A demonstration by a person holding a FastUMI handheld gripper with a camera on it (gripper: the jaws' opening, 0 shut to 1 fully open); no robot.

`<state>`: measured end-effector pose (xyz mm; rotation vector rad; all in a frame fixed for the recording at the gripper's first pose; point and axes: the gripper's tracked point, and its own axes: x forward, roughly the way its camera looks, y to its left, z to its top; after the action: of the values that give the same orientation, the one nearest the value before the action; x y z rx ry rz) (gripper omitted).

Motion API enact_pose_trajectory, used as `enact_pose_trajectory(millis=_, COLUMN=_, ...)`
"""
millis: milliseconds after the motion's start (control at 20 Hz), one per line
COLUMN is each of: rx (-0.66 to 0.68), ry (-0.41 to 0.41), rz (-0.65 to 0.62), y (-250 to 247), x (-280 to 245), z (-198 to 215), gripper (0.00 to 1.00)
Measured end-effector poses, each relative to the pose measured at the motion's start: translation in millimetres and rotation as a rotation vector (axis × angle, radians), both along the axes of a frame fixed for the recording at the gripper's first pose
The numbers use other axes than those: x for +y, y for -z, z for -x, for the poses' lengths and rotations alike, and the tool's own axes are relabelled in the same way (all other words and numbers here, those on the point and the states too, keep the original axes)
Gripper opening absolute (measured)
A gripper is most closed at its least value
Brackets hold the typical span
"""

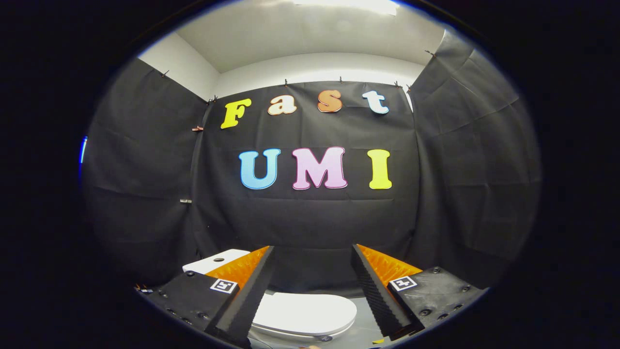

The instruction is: Open the toilet lid.

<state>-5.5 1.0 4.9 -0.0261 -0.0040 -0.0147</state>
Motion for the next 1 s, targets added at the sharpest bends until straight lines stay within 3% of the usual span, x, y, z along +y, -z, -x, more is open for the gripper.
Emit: enact_pose_trajectory(millis=1000, rx=0.014, ry=0.023, rz=-0.04, y=11, x=-10, z=-5, gripper=0.98)
